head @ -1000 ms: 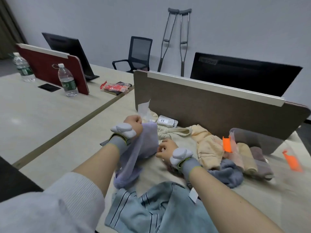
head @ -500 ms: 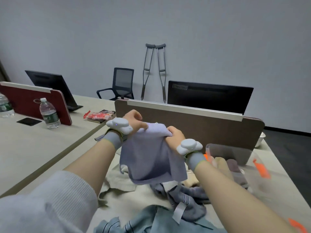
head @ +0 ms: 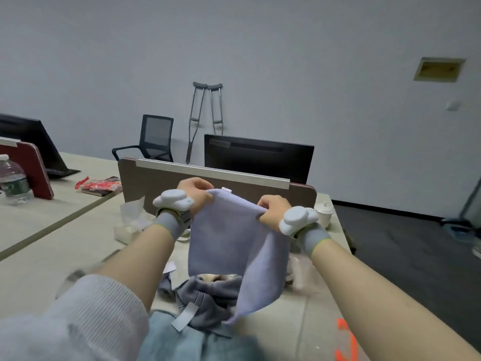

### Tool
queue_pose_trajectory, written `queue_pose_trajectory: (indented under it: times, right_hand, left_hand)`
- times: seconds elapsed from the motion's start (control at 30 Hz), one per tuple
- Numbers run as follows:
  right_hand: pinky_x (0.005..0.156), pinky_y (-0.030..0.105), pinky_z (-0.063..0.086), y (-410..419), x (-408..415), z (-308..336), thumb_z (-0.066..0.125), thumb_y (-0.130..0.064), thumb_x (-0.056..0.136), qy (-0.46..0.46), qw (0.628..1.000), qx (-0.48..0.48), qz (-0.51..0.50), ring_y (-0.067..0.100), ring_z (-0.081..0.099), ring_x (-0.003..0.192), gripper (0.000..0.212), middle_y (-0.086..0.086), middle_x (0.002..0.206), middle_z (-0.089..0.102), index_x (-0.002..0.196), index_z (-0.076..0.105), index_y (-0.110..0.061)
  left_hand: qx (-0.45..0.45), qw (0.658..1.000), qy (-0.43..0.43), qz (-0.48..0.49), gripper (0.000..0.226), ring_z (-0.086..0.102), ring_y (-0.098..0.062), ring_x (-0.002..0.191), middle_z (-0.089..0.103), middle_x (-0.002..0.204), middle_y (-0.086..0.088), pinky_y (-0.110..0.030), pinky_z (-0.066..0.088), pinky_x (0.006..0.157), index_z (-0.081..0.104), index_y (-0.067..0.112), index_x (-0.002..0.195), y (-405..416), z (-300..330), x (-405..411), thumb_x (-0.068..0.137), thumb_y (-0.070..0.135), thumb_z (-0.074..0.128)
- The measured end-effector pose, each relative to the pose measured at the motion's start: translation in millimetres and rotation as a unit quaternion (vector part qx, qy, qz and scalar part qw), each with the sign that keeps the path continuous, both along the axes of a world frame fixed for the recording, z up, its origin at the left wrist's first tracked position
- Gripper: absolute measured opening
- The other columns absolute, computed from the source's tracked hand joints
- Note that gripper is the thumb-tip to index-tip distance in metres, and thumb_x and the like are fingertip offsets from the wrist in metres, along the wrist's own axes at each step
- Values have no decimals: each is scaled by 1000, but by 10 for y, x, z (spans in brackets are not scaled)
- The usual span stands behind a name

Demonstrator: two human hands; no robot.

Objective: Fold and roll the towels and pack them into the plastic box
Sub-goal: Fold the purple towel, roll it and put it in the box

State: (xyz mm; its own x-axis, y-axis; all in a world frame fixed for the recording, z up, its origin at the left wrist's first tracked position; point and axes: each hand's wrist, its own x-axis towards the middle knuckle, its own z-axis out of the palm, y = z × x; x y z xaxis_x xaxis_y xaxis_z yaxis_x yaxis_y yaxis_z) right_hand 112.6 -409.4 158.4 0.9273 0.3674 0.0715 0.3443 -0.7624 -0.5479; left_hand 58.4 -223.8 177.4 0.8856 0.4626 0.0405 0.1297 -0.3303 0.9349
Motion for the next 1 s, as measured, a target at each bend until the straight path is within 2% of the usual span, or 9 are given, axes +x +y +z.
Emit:
queue_pose_trajectory:
  times: [0.07, 0.13, 0.27, 0.33, 0.53, 0.67, 0.8, 0.9, 1.0]
  right_hand:
    - [64, 23, 39, -362, -55, -23, 55, -5, 79, 8, 1000, -28, -1, 21, 53, 82, 17, 4, 89, 61, 86, 59, -19]
    - [54, 21, 35, -606, -111, -33, 58, -7, 79, 14, 997, -70, 6, 21, 50, 82, 13, 4, 89, 58, 85, 58, -19]
    - [51, 19, 32, -1201, -224, -20, 67, -13, 77, 27, 990, -136, 19, 19, 49, 78, 29, 2, 83, 53, 60, 45, -23]
    - [55, 22, 36, -1449, -253, 8, 68, -15, 76, 24, 989, -147, 19, 19, 50, 79, 33, 0, 80, 52, 58, 42, -26]
    - [53, 20, 34, -1899, -360, 138, 52, 4, 74, 16, 999, -21, -28, 19, 46, 69, 35, -6, 61, 46, 55, 45, -25]
    - [48, 22, 24, -1994, -338, 162, 40, 9, 77, 1, 996, 61, -70, 14, 28, 51, 39, 1, 53, 37, 49, 40, -18]
    - [50, 27, 19, -1980, -247, 108, 39, 8, 81, -20, 995, 39, -95, 14, 19, 57, 42, 4, 58, 28, 50, 28, -18]
    - [59, 27, 36, -1994, -155, 3, 44, -2, 88, 1, 994, -13, -105, 21, 38, 76, 41, 8, 76, 44, 52, 35, -18]
    - [50, 21, 26, -2024, -67, -229, 48, -8, 88, 36, 991, -76, -101, 24, 41, 82, 28, 8, 76, 45, 62, 42, -15]
  left_hand:
    - [28, 999, -8, 17, 22, 59, -21, 77, 63, 82, -5, -28, 53, 72, 63, 17, 79, -275, -39, -20, 79, -5, 57]
    - [74, 997, -5, 30, 17, 61, -25, 86, 63, 90, -5, -34, 55, 84, 64, 17, 87, -498, -34, -81, 81, 3, 59]
    - [149, 986, 23, 67, 25, 60, -26, 109, 67, 113, -7, -26, 46, 89, 69, 14, 105, -987, -18, -213, 85, 7, 56]
    - [178, 980, 53, 72, 24, 60, -26, 108, 66, 116, -8, -24, 44, 84, 70, 12, 106, -1148, 35, -264, 86, 8, 56]
    - [262, 959, 77, 76, 29, 56, -32, 89, 67, 107, -16, -25, 39, 74, 71, 2, 101, -1363, 119, -348, 86, 4, 46]
    - [261, 960, 77, 65, 21, 50, -29, 84, 62, 98, -14, -28, 38, 74, 66, 5, 95, -1479, 101, -328, 89, 11, 47]
    - [259, 958, 94, 81, 22, 47, -30, 77, 54, 80, -8, -29, 35, 69, 46, 13, 66, -1520, -8, -263, 85, 20, 50]
    - [280, 949, 139, 52, 22, 50, -31, 77, 54, 78, -9, -28, 37, 70, 50, 10, 69, -1504, -145, -112, 87, 23, 51]
    - [311, 933, 182, 6, 25, 49, -31, 77, 54, 81, -11, -28, 38, 69, 51, 9, 71, -1491, -391, 43, 88, 27, 54]
